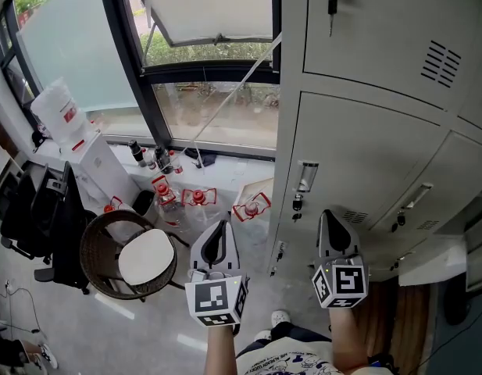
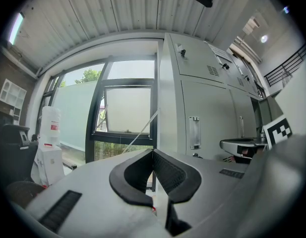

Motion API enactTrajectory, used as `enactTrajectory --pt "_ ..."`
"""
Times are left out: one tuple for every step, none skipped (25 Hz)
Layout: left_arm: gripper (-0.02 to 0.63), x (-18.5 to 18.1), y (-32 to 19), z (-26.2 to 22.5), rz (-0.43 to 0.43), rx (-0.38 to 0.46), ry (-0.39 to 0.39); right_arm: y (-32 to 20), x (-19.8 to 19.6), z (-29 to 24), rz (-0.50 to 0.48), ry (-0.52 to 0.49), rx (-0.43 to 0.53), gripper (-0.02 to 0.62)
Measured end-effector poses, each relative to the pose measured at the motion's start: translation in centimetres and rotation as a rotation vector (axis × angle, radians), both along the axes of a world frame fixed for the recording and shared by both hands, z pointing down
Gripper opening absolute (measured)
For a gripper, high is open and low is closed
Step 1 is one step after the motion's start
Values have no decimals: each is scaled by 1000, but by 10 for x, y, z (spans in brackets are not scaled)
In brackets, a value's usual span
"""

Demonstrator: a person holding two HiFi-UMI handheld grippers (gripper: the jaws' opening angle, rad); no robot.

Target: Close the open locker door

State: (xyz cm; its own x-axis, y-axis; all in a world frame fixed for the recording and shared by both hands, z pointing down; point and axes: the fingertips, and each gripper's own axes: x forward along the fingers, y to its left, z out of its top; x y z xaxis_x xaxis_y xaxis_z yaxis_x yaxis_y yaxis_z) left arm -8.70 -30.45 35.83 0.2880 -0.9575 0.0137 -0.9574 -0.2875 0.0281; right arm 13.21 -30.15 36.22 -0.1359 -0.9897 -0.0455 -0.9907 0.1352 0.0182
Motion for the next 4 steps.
enactTrajectory --pt "5 1 0 -1 3 1 2 0 0 0 1 0 0 -3" --pt "5 2 0 -1 6 1 2 1 1 0 1 0 0 -3" --pt "5 3 1 0 8 0 2 1 1 0 1 0 1 -3" --pt "5 4 1 0 9 -1 2 1 2 -1 1 0 2 -3"
